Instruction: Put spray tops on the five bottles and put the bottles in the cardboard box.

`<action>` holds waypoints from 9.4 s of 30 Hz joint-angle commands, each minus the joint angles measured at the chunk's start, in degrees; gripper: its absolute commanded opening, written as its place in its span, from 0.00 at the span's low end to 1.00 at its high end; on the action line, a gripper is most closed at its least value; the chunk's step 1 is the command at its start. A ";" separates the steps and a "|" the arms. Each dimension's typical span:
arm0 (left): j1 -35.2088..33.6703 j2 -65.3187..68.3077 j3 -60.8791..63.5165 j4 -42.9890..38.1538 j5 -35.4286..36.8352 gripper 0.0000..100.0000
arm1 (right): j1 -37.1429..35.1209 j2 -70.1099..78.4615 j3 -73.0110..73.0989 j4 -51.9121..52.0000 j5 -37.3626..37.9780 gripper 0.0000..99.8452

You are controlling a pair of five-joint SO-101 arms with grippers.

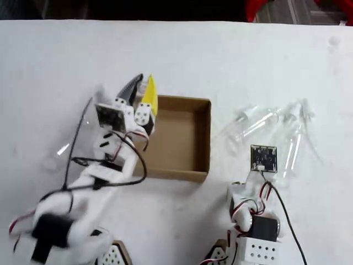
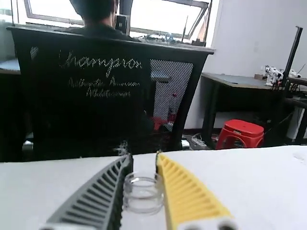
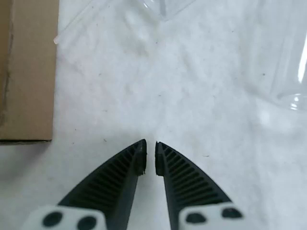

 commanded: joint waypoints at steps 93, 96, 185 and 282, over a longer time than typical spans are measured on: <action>-24.40 -40.04 -30.59 109.98 -30.59 0.13 | 0.13 -0.31 0.53 0.31 0.53 0.02; -24.22 -34.95 -30.24 110.07 -30.15 0.13 | 0.13 -0.31 0.53 0.31 0.53 0.02; -22.64 21.41 -76.92 132.13 -42.37 0.13 | -5.05 -0.31 0.53 -21.14 41.14 0.02; -0.66 -47.96 -41.49 128.53 -27.96 0.02 | -5.05 -0.31 0.53 -21.14 41.14 0.02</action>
